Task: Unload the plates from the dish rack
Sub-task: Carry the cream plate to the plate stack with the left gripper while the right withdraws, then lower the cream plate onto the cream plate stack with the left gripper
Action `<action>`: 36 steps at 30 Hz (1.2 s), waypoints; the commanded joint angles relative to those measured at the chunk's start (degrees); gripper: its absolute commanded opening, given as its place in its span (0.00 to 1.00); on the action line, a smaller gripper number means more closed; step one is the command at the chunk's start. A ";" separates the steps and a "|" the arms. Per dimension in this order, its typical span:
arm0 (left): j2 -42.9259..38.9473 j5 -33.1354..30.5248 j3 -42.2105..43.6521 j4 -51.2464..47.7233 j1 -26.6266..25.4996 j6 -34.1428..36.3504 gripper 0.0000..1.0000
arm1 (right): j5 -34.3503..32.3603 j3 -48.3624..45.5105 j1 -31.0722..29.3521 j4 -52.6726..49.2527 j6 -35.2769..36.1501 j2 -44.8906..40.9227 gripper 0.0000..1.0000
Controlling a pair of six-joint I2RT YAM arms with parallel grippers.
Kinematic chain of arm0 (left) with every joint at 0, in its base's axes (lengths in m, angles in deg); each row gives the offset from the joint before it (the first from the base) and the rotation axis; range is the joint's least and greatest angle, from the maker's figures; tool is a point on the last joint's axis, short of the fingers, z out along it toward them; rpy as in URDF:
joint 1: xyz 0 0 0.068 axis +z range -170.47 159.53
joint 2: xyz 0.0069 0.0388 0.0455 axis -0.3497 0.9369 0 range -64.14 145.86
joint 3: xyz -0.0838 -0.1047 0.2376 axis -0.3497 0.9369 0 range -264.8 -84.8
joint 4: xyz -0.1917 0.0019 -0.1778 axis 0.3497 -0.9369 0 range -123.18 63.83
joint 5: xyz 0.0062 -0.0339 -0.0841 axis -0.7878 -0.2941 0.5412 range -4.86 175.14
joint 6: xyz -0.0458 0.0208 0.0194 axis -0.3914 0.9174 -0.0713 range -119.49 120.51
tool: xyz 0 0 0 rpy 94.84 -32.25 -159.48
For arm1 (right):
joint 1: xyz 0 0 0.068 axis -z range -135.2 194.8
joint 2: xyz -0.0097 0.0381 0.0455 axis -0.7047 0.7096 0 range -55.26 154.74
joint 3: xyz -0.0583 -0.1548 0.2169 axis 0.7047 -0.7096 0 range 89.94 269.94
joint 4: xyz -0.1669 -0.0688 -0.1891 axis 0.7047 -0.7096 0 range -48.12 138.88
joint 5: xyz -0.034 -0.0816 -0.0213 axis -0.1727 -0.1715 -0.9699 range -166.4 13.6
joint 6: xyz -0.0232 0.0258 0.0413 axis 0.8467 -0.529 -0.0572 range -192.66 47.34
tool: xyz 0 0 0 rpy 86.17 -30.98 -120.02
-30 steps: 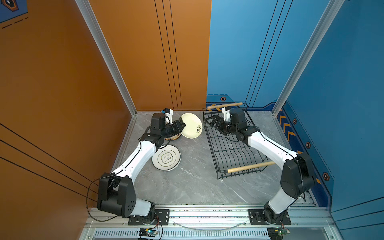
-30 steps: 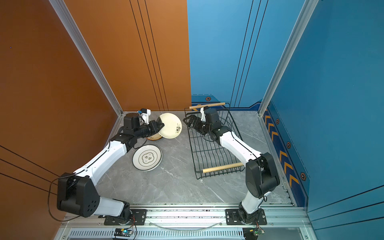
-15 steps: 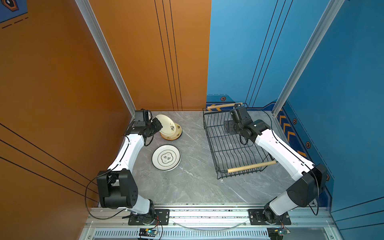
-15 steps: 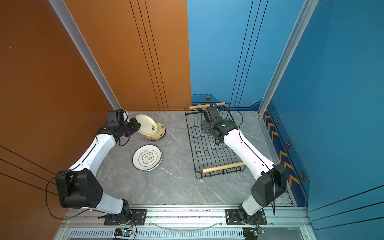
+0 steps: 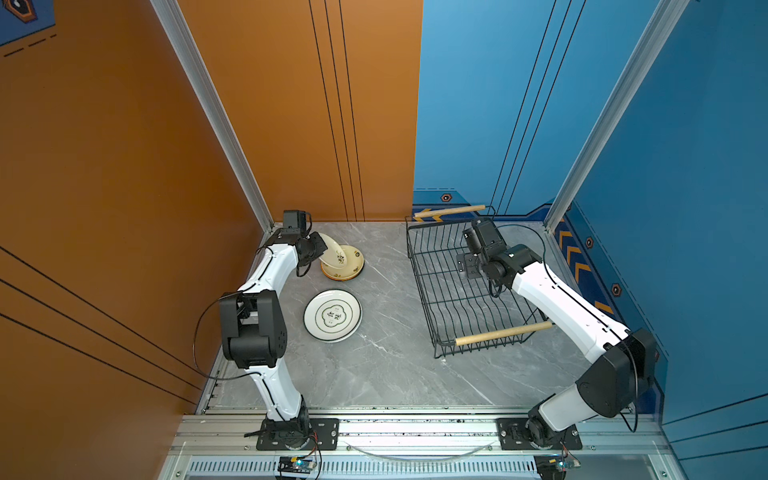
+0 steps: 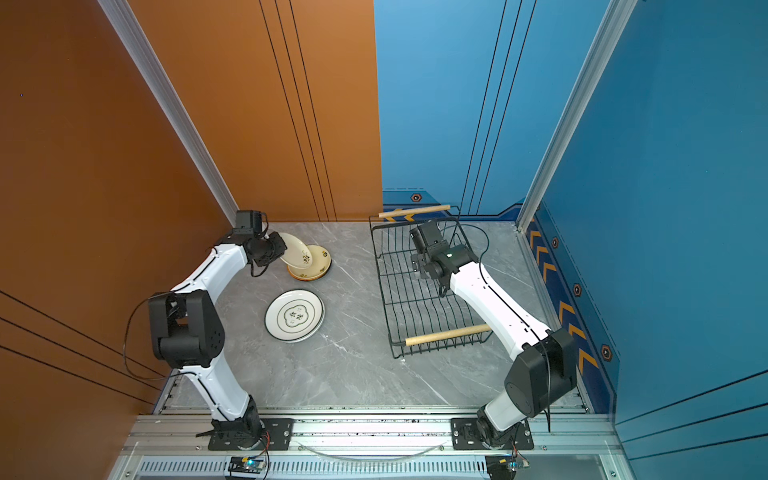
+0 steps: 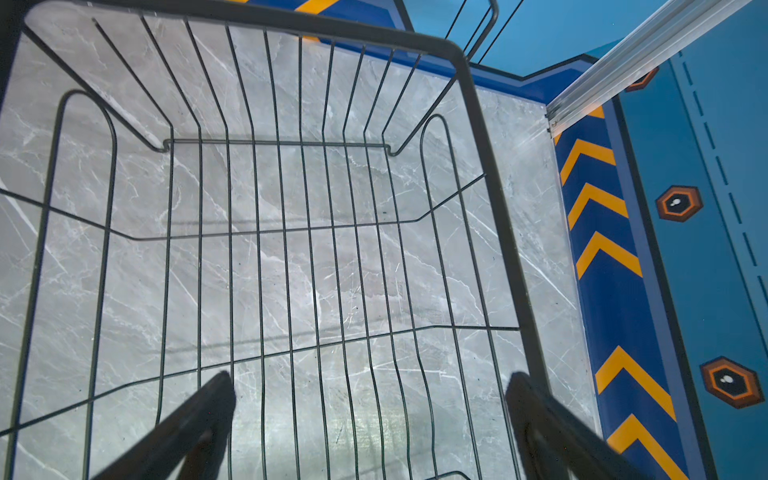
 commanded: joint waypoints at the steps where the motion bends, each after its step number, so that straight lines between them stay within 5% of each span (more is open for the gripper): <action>1: 2.60 -0.77 -3.19 -1.41 0.33 1.41 0.00 | 3.93 -1.52 0.48 -0.65 0.91 -0.86 1.00; 36: 9.98 0.36 -1.66 -0.84 0.37 0.95 0.06 | 16.65 -6.43 0.83 4.35 -0.95 -0.54 1.00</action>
